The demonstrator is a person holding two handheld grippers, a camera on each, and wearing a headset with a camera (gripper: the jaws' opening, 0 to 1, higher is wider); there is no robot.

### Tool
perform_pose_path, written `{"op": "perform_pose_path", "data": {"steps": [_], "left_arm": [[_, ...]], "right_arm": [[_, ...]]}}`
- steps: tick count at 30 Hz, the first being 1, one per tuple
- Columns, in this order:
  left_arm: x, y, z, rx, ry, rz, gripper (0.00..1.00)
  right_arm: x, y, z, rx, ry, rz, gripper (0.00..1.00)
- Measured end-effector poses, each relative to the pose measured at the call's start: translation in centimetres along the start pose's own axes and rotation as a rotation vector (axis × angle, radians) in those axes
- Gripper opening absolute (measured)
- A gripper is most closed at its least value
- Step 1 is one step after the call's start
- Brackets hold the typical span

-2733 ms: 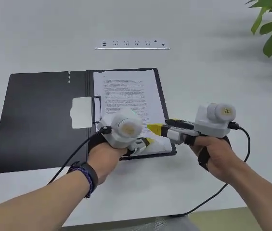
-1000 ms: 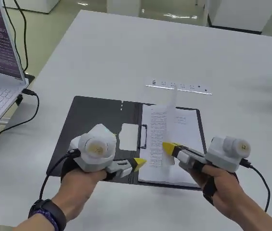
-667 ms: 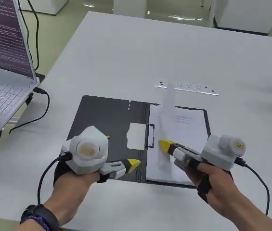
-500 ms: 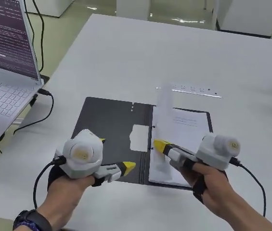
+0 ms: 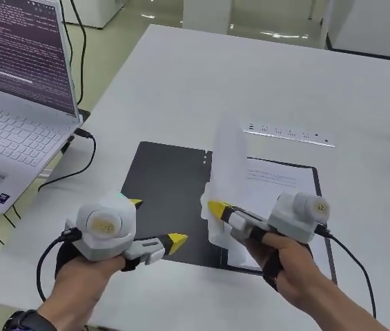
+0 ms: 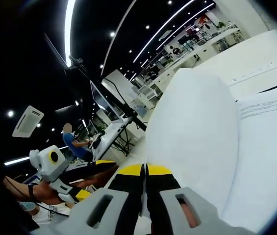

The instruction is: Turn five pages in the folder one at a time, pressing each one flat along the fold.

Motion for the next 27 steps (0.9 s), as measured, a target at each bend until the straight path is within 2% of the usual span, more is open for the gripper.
{"op": "perform_pose_path", "data": {"steps": [5, 11, 15, 18, 22, 27], "left_arm": [[0.3, 0.2, 0.5, -0.014, 0.004, 0.009, 0.67], [1.3, 0.7, 1.6, -0.036, 0.039, 0.028, 0.68], [1.3, 0.9, 2.3, -0.056, 0.071, 0.030, 0.68], [1.3, 0.9, 2.4, -0.062, 0.077, 0.030, 0.68], [1.0, 1.2, 2.6, -0.086, 0.118, 0.025, 0.68], [1.1, 1.4, 2.1, -0.097, 0.150, 0.026, 0.67]], "right_arm": [[0.6, -1.3, -0.2, -0.007, -0.029, 0.007, 0.00], [1.2, -2.6, -0.5, -0.013, -0.063, -0.007, 0.00], [2.2, -3.5, -1.1, -0.012, -0.097, 0.003, 0.00], [2.9, -4.0, -1.4, -0.011, -0.117, 0.017, 0.00], [3.8, -4.3, -2.2, 0.001, -0.152, 0.016, 0.00], [4.8, -4.7, -3.2, 0.028, -0.190, 0.023, 0.00]]}}
Point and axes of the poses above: the centre of the closed fingertips' face, and the gripper's own axes: y roughly backward along the fingers, z roughly to its left, x roughly out of its underside, the point moved 3 cm from there along y, roughly backward along the fingers, and after that the axes turned 15 degrees about -x, right-handed, at the moved point
